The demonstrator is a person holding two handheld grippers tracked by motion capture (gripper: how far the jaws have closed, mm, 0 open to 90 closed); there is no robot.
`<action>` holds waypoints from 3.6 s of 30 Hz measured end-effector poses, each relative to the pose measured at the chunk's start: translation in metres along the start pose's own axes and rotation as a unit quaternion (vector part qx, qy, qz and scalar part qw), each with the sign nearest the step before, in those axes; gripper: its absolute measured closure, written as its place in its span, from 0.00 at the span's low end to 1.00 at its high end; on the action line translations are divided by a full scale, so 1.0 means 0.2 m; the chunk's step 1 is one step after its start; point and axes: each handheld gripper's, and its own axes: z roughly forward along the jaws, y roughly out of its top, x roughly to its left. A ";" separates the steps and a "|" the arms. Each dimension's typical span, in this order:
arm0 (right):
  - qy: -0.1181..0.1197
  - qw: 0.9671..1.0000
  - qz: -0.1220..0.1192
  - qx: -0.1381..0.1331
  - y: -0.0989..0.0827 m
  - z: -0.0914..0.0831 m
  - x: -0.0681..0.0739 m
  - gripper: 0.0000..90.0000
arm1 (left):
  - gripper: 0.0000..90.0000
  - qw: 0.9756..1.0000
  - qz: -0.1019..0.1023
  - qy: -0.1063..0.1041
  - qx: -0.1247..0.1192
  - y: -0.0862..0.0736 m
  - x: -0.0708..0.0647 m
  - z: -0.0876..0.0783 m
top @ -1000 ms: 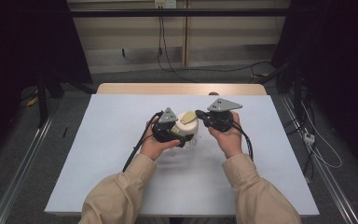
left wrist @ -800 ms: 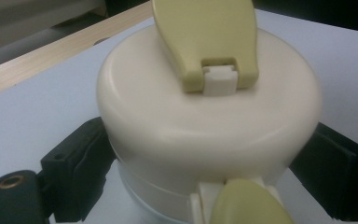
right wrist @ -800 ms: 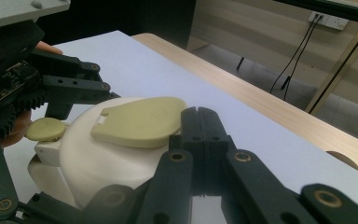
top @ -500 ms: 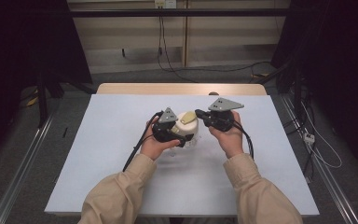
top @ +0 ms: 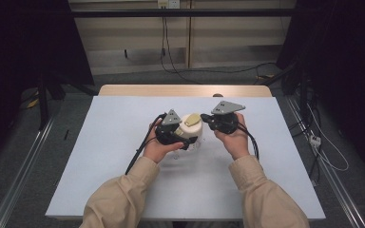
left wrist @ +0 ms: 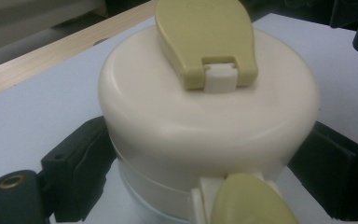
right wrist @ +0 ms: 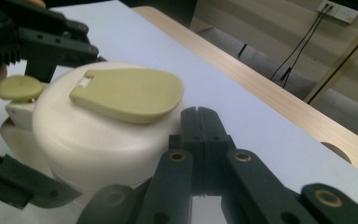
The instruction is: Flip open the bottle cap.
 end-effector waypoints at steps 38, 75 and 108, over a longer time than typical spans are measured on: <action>0.025 0.998 0.017 -0.055 0.10 -0.05 0.07 1.00 | 0.16 1.000 -0.014 -0.004 -0.010 0.00 0.00 -0.07; 0.036 0.997 0.034 -0.063 0.11 -0.06 0.10 1.00 | 0.15 1.000 -0.020 -0.005 -0.008 -0.02 0.00 -0.12; 0.051 0.991 0.096 -0.076 0.09 -0.11 0.17 0.58 | 0.08 0.999 -0.029 -0.011 -0.016 -0.05 -0.01 -0.30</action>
